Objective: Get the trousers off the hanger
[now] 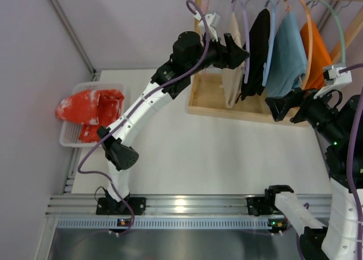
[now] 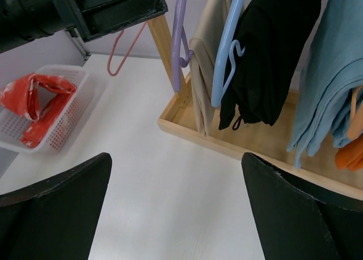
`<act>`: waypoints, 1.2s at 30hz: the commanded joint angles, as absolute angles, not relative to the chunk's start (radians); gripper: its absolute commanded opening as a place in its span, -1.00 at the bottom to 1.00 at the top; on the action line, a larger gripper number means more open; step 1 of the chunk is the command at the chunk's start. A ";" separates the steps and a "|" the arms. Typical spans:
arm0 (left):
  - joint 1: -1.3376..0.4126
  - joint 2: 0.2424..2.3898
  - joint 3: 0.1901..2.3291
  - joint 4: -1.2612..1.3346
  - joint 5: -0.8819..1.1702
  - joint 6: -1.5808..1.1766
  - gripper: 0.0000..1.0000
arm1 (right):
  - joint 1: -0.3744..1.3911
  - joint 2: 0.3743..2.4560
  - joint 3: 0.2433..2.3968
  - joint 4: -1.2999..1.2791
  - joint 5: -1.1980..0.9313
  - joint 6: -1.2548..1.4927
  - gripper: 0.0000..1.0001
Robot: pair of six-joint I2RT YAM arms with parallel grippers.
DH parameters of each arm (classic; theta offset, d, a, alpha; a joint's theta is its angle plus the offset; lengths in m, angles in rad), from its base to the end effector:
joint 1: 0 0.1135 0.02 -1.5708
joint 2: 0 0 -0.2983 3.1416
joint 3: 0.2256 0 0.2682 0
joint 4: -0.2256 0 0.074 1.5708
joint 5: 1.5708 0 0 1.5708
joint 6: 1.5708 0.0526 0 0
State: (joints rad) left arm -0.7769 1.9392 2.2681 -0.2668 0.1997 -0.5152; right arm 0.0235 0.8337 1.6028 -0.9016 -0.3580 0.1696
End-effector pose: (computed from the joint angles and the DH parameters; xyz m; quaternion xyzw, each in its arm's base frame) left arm 0.3355 -0.3445 0.5408 0.1609 0.6661 -0.4910 0.5379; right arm 0.0873 0.0205 0.5430 -0.0629 0.7469 0.1958 0.6323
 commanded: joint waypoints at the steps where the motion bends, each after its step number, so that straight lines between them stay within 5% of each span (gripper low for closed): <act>1: -0.785 1.985 2.351 -0.161 0.187 -0.543 0.57 | 0.011 0.830 1.617 -0.856 -0.334 0.178 0.99; 10: -0.798 2.080 2.378 -0.040 0.276 -0.607 0.47 | 0.009 0.822 1.611 -0.871 -0.322 0.146 0.98; 16: -0.793 2.114 2.368 0.058 0.336 -0.698 0.15 | 0.009 0.812 1.606 -0.874 -0.318 0.138 0.99; 21: -0.793 2.134 2.382 0.144 0.351 -0.733 -0.30 | 0.009 0.805 1.609 -0.884 -0.314 0.126 0.99; 22: -0.793 2.135 2.387 0.144 0.332 -0.726 -0.55 | 0.011 0.804 1.609 -0.885 -0.314 0.124 0.99; 26: -0.793 2.134 2.396 0.144 0.288 -0.707 -1.00 | 0.009 0.796 1.601 -0.881 -0.324 0.132 0.99; 36: -0.790 2.114 2.489 0.227 0.255 -0.542 -1.00 | 0.009 0.782 1.571 -0.847 -0.350 0.158 0.99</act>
State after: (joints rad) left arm -0.7933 2.1540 2.3875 0.0120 0.2806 -0.6647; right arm 0.0231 0.7940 1.5764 -0.9016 -0.3374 0.1432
